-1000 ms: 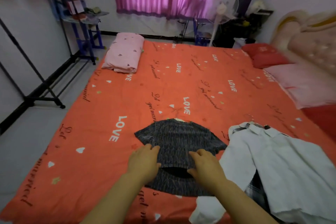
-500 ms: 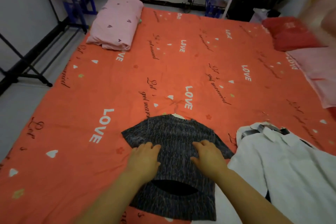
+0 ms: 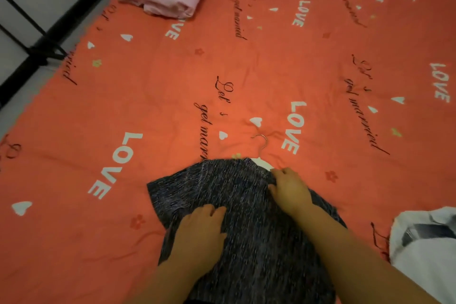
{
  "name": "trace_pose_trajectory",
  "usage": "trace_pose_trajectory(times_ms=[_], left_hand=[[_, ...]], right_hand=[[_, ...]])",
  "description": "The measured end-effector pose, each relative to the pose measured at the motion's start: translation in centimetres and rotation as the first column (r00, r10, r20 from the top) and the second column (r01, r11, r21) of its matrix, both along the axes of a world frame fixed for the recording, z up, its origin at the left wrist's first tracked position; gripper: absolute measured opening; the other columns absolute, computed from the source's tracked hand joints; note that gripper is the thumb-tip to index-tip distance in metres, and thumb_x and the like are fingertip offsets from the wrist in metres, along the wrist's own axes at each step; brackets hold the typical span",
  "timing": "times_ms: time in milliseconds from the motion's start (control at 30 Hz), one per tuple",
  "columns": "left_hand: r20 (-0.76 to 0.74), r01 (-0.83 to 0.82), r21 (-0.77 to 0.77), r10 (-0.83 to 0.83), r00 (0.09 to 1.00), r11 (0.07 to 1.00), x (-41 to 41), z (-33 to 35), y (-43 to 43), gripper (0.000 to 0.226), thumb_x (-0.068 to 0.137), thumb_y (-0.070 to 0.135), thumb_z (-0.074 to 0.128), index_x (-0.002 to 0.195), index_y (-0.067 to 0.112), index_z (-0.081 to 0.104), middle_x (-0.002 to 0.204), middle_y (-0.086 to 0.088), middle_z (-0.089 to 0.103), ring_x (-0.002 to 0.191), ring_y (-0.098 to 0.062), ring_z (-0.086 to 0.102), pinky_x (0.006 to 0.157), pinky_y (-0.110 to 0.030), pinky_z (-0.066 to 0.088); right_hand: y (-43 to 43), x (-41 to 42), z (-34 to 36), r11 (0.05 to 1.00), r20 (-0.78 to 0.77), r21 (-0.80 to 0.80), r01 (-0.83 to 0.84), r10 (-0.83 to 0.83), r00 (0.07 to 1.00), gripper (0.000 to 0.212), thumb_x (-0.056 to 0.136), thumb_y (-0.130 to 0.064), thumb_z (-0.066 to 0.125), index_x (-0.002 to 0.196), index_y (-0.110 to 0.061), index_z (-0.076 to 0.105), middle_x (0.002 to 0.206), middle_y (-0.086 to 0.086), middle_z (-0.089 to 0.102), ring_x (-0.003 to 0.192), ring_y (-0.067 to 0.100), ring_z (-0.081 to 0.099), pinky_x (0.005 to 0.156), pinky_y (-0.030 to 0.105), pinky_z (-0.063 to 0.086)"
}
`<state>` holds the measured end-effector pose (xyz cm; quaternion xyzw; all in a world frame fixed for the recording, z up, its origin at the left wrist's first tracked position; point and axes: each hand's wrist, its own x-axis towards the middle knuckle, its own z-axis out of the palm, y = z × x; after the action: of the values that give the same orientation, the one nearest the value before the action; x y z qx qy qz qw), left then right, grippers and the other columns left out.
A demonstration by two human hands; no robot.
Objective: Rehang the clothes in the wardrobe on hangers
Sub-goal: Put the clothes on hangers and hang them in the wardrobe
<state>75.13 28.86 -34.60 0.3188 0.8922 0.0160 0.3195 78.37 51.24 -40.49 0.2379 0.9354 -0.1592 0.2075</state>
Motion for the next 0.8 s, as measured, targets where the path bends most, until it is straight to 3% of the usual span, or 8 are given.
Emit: trace_pose_trajectory(times_ms=[200,433,633,800], left_hand=[[0.025,-0.027,-0.02,0.028,0.999,0.999,-1.0,-3.4,0.8,0.058,0.098,0.038,0.041,0.148,0.024,0.016,0.147,0.001,0.028,0.133,-0.02,0.029,0.111,-0.036,0.027],[-0.016,-0.049,0.02,0.049,0.999,0.999,-2.0,-4.4,1.8,0.057,0.098,0.037,0.04,0.148,0.023,0.016,0.145,0.0,0.03,0.131,-0.02,0.031,0.108,-0.035,0.029],[-0.113,-0.073,0.109,0.086,0.99,0.991,-1.9,-2.0,1.1,0.057,0.097,0.037,0.042,0.147,0.025,0.018,0.143,0.002,0.032,0.128,-0.019,0.034,0.105,-0.033,0.03],[-0.221,-0.09,0.169,0.127,0.967,0.981,-1.3,2.8,-0.9,0.058,0.095,0.037,0.044,0.147,0.025,0.02,0.143,0.003,0.033,0.128,-0.019,0.035,0.103,-0.033,0.032]], right_hand=[[1.5,-3.5,-5.2,0.999,-0.076,0.052,0.011,-0.007,0.997,0.041,0.095,-0.011,0.04,0.136,-0.014,0.042,0.127,0.015,0.048,0.108,0.033,0.048,0.086,0.039,0.043],[1.2,-3.4,-6.3,0.986,-0.149,0.163,0.04,-0.015,0.989,0.036,0.096,-0.013,0.042,0.131,-0.016,0.047,0.119,0.009,0.054,0.103,0.028,0.05,0.076,0.034,0.041],[-0.3,-1.9,-1.1,0.997,-0.428,0.037,0.074,-0.052,0.902,0.037,0.091,-0.017,0.057,0.128,-0.019,0.057,0.112,0.011,0.062,0.089,0.034,0.061,0.054,0.037,0.048],[-3.3,-0.2,6.5,0.994,-0.588,0.102,-0.05,0.101,0.802,0.039,0.074,-0.008,0.077,0.111,-0.016,0.07,0.081,0.01,0.067,0.062,0.031,0.063,0.037,0.036,0.048]])
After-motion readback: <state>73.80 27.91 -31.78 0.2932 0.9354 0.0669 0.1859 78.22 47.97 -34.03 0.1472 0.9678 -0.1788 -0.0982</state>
